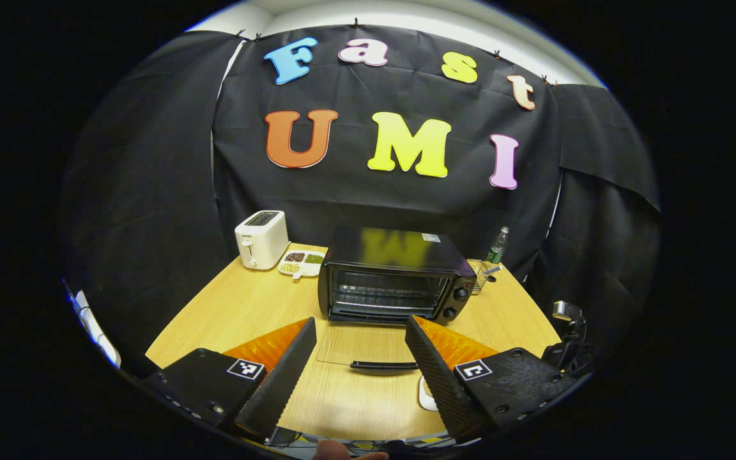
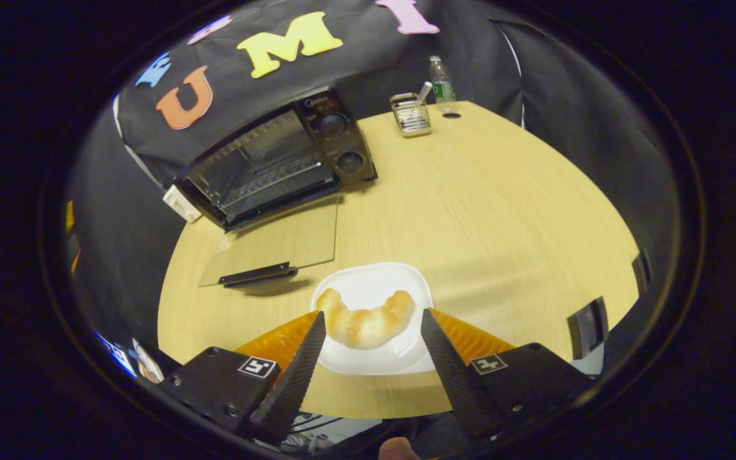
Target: Open the electric oven with the left hand, put the food in, and close the electric oven.
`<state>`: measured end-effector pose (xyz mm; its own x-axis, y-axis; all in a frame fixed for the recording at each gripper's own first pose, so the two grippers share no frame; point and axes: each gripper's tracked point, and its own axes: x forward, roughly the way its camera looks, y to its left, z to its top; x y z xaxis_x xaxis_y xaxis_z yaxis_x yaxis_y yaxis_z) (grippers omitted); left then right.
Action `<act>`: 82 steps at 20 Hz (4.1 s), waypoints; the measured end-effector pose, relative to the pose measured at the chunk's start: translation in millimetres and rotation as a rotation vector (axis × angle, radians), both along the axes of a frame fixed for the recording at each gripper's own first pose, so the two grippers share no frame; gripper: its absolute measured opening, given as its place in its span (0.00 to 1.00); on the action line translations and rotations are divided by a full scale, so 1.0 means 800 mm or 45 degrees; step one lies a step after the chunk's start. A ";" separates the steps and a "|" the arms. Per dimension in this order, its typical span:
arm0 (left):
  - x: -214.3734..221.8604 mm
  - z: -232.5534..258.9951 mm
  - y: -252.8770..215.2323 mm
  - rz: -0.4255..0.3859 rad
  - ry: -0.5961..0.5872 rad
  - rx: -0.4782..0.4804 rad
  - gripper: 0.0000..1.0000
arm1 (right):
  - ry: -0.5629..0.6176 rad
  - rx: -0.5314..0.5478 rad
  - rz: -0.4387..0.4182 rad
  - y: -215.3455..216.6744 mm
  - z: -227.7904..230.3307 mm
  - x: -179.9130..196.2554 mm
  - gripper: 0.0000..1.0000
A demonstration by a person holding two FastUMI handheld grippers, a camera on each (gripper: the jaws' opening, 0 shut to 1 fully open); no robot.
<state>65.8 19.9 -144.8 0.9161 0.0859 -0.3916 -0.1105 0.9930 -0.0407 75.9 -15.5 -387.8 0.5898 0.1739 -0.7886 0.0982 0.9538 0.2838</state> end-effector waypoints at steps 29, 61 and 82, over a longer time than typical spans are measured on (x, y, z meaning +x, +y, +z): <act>0.032 0.019 0.014 -0.152 -0.010 -0.008 0.93 | 0.101 0.645 -0.493 0.038 0.069 0.004 0.21; -0.006 -0.012 0.176 -0.138 0.149 0.109 0.93 | -0.399 1.110 -0.832 0.176 0.071 0.359 0.07; -0.005 0.000 0.122 -0.180 0.059 -0.008 0.93 | -0.223 0.555 -0.505 0.137 0.102 0.212 0.87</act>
<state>62.0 117.6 -144.8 0.8998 -0.0451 -0.4339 0.0284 0.9986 -0.0450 245.3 94.4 -306.1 0.7899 0.1994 -0.5800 0.3385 0.6468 0.6834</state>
